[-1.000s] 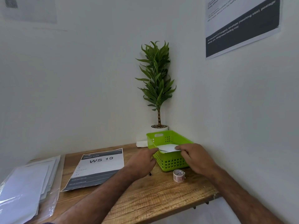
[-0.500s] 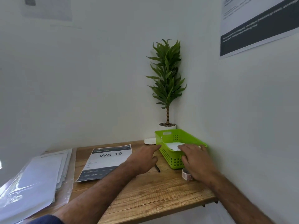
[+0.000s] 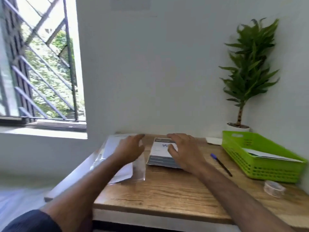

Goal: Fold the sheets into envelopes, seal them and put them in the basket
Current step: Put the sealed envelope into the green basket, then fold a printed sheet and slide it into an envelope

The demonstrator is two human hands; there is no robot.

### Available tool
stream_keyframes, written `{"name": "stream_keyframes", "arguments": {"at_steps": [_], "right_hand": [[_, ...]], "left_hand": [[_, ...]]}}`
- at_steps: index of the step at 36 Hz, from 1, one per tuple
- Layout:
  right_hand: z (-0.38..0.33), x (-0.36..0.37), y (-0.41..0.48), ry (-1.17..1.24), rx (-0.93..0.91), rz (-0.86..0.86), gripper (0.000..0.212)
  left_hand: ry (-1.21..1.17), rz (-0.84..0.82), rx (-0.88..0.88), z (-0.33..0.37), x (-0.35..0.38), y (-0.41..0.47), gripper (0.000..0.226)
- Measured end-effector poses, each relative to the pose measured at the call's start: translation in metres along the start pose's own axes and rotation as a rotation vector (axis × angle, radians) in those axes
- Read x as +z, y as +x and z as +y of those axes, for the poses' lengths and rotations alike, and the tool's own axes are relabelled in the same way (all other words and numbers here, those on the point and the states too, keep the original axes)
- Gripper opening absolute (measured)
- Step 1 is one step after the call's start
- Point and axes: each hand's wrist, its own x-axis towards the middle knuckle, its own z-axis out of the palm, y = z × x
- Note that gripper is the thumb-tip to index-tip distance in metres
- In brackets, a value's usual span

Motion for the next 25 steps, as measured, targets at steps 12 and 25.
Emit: {"name": "stream_keyframes", "arguments": {"at_steps": [12, 25], "right_hand": [[-0.08, 0.062, -0.004, 0.161, -0.367, -0.235, 0.056], [-0.08, 0.065, -0.007, 0.142, -0.437, -0.248, 0.049]], "left_hand": [[-0.259, 0.023, -0.104, -0.108, -0.017, -0.106, 0.095], [-0.31, 0.062, -0.112, -0.105, -0.019, -0.107, 0.036]]}}
